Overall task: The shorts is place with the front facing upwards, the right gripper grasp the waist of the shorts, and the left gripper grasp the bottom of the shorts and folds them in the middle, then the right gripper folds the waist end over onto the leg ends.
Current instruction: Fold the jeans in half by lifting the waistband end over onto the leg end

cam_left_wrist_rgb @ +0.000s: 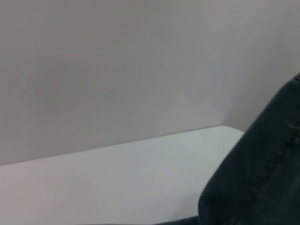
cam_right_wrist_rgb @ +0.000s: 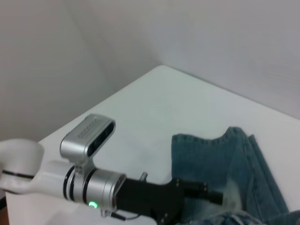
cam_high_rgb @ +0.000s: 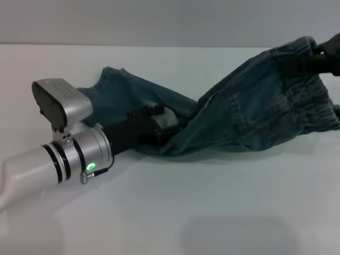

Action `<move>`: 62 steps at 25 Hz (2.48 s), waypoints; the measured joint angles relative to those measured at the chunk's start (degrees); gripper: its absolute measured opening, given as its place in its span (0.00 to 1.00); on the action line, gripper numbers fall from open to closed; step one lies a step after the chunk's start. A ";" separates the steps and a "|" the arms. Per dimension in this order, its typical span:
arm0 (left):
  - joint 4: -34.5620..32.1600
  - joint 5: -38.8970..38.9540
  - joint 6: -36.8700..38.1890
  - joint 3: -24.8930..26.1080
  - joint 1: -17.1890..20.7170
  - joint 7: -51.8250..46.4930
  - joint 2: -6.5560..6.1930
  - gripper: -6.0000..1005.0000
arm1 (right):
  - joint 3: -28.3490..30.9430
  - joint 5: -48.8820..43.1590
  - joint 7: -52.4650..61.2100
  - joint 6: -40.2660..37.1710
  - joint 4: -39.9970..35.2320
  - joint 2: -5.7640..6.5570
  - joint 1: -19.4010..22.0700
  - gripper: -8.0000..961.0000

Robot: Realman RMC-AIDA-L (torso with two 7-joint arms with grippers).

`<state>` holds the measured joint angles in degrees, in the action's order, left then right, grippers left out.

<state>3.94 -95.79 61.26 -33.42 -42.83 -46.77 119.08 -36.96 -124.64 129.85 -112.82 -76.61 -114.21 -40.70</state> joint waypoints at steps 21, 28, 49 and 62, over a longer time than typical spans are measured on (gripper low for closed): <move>9.65 -0.54 3.44 0.39 -0.51 4.53 0.02 0.81 | -4.69 1.16 -1.58 8.05 8.58 -0.51 -5.60 0.06; 11.29 -6.47 3.63 5.56 -0.55 4.62 0.09 0.81 | -7.21 1.16 -2.66 11.45 12.25 -0.49 -8.09 0.05; 10.34 -25.52 -1.13 28.28 4.51 7.57 -0.80 0.81 | -11.47 0.58 -5.11 15.04 18.51 -0.47 -10.53 0.05; -5.12 -25.09 4.35 33.97 6.68 0.92 -1.23 0.81 | -14.10 0.60 -6.23 15.75 21.45 -1.22 -10.43 0.05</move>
<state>-1.17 -120.88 65.61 0.55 -36.15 -45.85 117.84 -51.06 -124.04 123.62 -97.06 -55.16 -115.43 -51.13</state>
